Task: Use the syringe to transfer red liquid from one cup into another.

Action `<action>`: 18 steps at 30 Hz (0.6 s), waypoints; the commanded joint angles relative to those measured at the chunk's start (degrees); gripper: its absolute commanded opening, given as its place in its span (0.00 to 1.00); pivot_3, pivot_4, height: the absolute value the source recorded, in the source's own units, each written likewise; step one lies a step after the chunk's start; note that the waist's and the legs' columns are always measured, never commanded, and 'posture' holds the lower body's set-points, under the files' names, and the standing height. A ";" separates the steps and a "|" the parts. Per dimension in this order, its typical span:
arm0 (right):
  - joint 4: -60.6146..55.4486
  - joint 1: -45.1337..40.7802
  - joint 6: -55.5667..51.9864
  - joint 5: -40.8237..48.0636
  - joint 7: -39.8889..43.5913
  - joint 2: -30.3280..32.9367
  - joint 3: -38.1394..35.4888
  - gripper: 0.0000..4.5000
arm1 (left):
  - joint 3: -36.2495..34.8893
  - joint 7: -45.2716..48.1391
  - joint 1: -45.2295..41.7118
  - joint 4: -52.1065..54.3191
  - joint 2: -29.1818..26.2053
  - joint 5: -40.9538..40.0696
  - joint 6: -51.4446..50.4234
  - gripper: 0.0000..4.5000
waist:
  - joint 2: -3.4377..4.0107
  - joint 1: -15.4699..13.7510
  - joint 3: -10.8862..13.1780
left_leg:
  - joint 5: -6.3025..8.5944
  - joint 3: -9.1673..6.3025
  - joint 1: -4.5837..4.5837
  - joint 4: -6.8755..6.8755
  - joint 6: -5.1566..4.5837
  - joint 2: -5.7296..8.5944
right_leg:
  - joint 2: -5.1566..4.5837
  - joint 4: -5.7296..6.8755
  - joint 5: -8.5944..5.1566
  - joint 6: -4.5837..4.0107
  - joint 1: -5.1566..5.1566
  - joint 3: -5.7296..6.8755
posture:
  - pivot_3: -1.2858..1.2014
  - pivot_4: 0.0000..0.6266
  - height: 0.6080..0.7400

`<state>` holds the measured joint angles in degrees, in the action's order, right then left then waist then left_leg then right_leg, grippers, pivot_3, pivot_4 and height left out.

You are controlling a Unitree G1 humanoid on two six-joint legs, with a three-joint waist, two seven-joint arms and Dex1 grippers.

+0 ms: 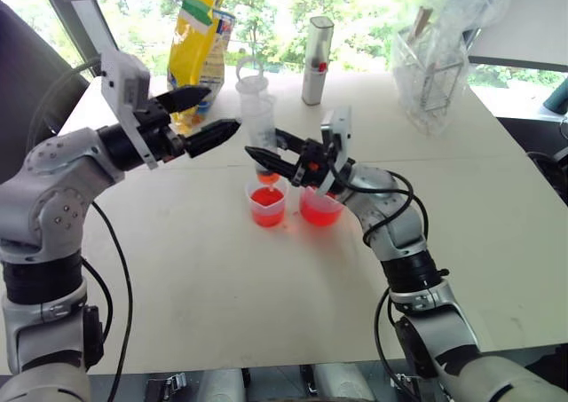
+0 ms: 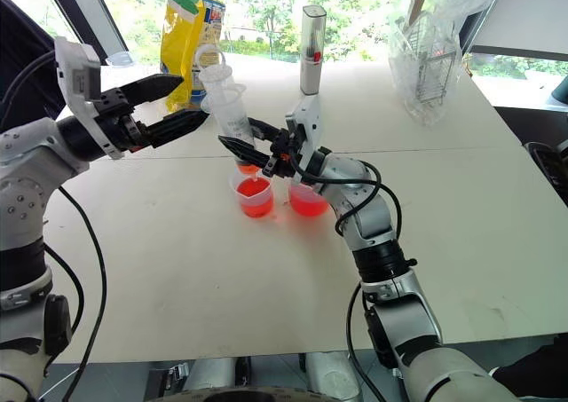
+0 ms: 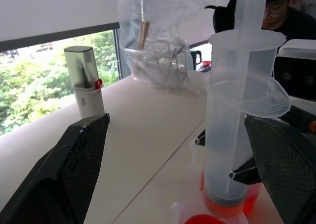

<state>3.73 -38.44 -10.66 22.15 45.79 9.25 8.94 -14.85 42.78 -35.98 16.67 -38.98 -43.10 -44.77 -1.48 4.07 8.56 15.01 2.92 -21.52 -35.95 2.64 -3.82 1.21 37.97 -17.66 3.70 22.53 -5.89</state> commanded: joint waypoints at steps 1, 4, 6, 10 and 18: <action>0.38 0.39 0.43 -1.52 0.30 -0.58 1.29 0.31 | -1.09 0.65 -3.88 1.03 0.59 -3.27 0.93 0.99 | 0.00 -0.05 0.00 | 0.00 0.00 0.00 0.00 0.00 0.00 | 0.00 0.00 0.00 0.00 0.00 0.00 | 0.52 0.24 1.00; 0.95 0.68 0.82 -2.01 0.34 -0.73 1.52 0.31 | -1.66 1.00 -5.66 -0.27 0.51 -4.83 0.23 0.99 | 0.00 -0.07 0.00 | 0.00 0.01 -0.01 -0.02 0.00 0.01 | -0.02 0.00 0.00 0.00 -0.01 0.00 | 0.52 0.24 1.00; 1.25 0.90 1.01 -2.26 0.39 -0.80 1.66 0.31 | -1.38 2.85 -5.64 -0.35 -1.13 -4.39 0.37 0.99 | 0.00 0.02 0.00 | 0.00 0.02 0.00 -0.02 0.00 0.02 | -0.02 -0.01 0.00 0.00 -0.02 0.00 | 0.52 0.24 1.00; 2.26 1.11 1.49 -2.73 0.47 -0.90 1.80 0.31 | -1.55 5.98 -4.62 0.05 -4.20 -4.46 0.30 0.99 | 0.01 0.03 0.01 | 0.00 0.03 0.00 0.01 0.00 0.02 | 0.01 -0.01 0.00 -0.01 0.02 -0.02 | 0.52 0.24 1.00; 4.60 0.63 1.97 -3.36 0.60 -1.57 1.15 0.31 | -2.39 10.26 -1.51 2.06 -9.00 -6.02 0.21 0.99 | -0.01 0.01 0.00 | 0.00 0.06 0.03 -0.01 0.00 0.01 | -0.02 -0.01 -0.01 -0.02 0.00 -0.05 | 0.52 0.24 1.00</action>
<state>8.71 -36.51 -9.59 18.71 46.18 8.28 10.81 -15.06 52.66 -37.07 17.32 -47.23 -48.12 -45.59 -1.49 4.08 8.57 15.01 2.96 -21.49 -35.96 2.65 -3.81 1.19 37.97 -17.67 3.68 22.51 -5.93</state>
